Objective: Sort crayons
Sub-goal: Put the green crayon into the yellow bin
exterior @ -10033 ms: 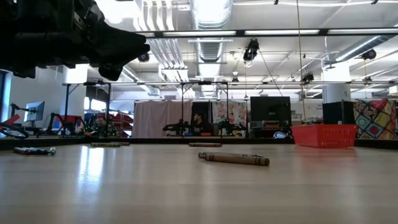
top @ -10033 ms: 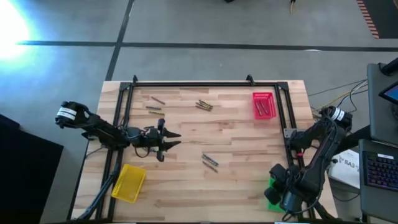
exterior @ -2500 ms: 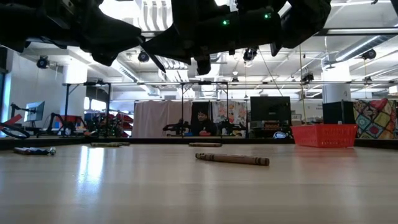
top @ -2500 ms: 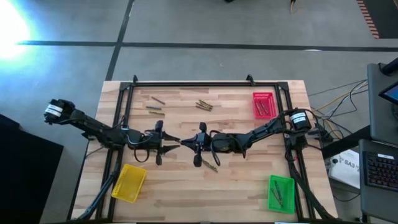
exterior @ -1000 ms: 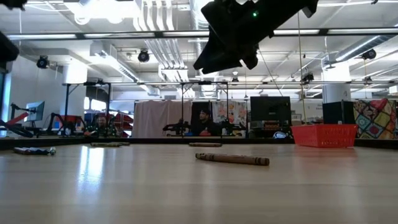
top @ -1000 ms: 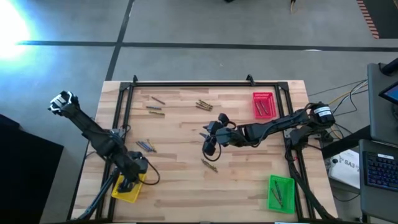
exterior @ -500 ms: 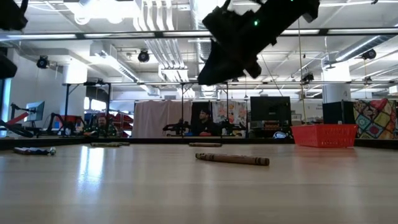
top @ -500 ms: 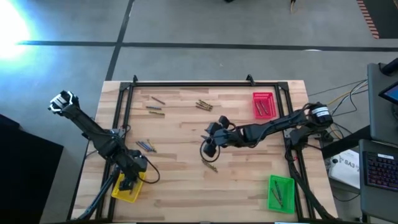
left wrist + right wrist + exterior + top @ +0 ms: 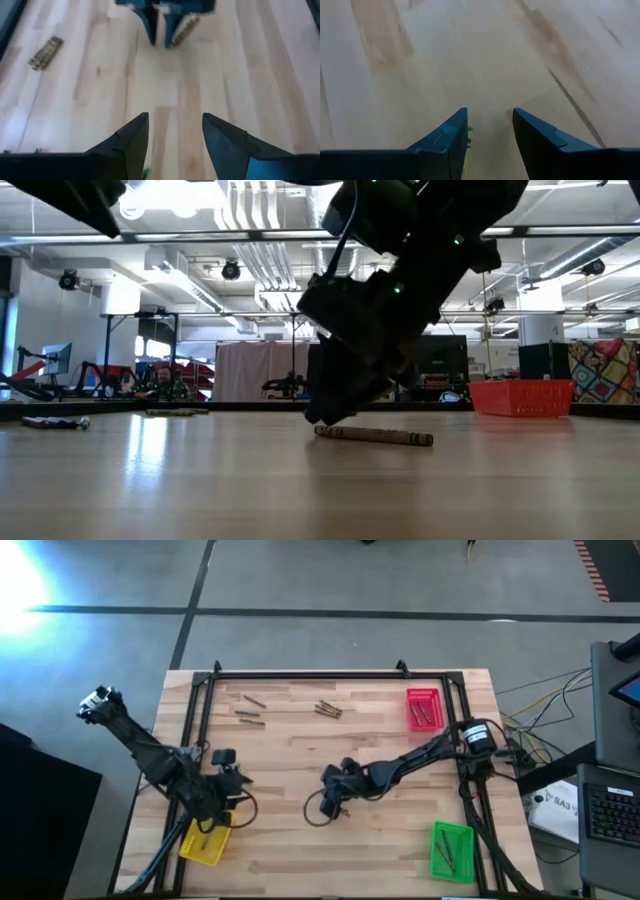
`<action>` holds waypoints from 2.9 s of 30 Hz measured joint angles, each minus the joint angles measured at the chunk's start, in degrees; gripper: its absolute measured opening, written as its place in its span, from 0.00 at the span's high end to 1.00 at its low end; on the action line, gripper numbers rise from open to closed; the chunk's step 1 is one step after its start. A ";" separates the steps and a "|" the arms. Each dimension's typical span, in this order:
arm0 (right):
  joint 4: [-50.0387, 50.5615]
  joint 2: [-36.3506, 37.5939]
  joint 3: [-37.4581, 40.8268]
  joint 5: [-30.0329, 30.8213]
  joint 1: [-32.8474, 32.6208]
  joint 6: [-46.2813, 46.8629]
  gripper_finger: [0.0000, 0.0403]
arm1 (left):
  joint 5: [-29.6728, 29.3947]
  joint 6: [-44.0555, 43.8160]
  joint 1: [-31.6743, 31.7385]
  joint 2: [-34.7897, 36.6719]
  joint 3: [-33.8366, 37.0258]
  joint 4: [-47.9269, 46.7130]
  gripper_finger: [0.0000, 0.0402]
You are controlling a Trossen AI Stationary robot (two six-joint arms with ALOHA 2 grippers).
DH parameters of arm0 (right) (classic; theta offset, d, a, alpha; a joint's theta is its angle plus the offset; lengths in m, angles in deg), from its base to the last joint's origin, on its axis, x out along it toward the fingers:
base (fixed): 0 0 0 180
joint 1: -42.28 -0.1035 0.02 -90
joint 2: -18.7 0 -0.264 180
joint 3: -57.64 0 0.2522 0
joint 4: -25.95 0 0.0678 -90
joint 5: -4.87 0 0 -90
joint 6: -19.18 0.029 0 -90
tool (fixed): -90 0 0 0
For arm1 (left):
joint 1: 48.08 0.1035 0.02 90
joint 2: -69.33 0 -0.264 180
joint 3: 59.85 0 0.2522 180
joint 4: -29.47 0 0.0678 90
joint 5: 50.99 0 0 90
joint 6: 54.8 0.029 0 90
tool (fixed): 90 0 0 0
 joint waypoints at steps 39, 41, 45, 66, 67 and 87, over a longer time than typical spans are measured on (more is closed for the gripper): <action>6.53 -2.59 -0.76 9.05 -3.62 6.44 0.96 | -22.62 6.33 19.03 -0.11 25.19 46.79 0.58; 6.85 -2.59 -0.73 9.72 -3.57 6.37 0.96 | -23.08 5.94 19.03 -0.13 25.24 46.62 0.58; 7.42 -2.28 -0.65 10.54 -3.57 5.32 0.96 | -23.10 5.85 19.01 -0.13 25.24 46.74 0.58; 20.39 11.55 0.09 13.09 -8.10 4.97 0.97 | -23.50 6.81 19.05 -1.35 25.26 45.93 0.58; 20.50 11.94 0.14 13.41 -8.39 5.02 0.97 | -23.50 6.87 19.07 -1.81 25.26 45.90 0.58; -35.29 15.27 8.72 3.12 -3.38 -26.36 0.97 | 6.91 27.33 19.37 -17.13 25.24 85.53 0.58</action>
